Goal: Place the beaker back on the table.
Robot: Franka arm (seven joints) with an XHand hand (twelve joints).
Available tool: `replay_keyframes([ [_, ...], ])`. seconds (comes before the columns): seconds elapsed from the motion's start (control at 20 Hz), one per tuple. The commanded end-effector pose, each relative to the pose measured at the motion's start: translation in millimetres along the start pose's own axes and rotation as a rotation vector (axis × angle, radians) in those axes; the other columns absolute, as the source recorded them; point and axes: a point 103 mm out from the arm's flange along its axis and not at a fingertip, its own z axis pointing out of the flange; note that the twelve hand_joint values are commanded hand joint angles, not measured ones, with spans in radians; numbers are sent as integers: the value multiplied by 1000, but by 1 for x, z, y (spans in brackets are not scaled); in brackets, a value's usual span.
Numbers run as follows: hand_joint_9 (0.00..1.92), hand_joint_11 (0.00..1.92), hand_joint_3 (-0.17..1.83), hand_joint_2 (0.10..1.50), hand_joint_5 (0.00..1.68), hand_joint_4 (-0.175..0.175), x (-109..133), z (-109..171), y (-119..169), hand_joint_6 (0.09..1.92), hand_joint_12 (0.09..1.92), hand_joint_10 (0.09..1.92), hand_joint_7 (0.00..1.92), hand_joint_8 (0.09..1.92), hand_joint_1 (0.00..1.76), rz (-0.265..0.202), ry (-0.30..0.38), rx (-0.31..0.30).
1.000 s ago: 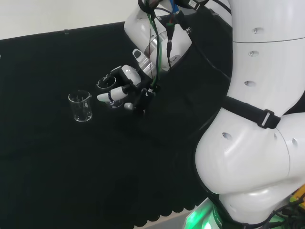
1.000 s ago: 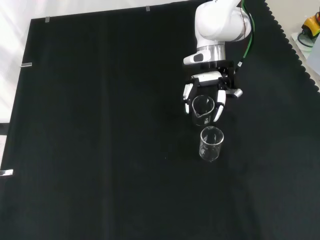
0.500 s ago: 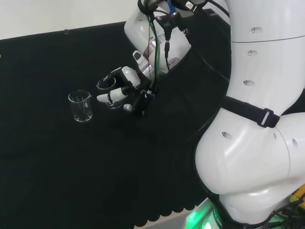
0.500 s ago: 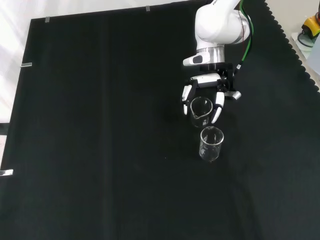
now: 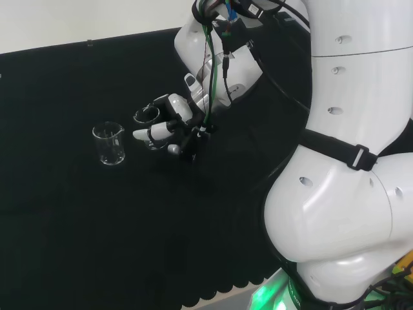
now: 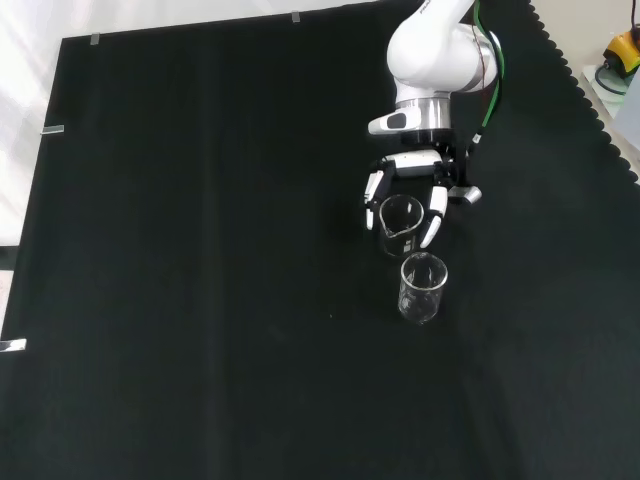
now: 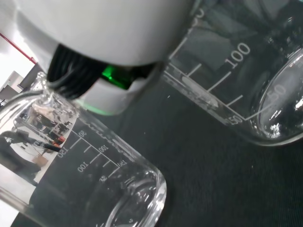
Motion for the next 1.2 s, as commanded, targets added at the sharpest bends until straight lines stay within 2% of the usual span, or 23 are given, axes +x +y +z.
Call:
replay_keyframes([
  [0.05, 1310, 1202, 524, 664, 1387, -175, -1, 1, 1, 365, 841, 457, 1627, 87, 1430, -1, -2, -7],
  [0.55, 1298, 1192, 514, 670, 1383, -175, -5, 0, -3, 369, 842, 473, 1632, 87, 1429, 10, 26, -53],
  [0.8, 1297, 1183, 510, 673, 1383, -175, -7, 6, -5, 370, 841, 470, 1634, 87, 1429, -7, 26, -32],
  [1.2, 1294, 1167, 492, 683, 1379, -175, -9, 5, -5, 371, 846, 467, 1635, 87, 1428, 7, 34, -30],
])
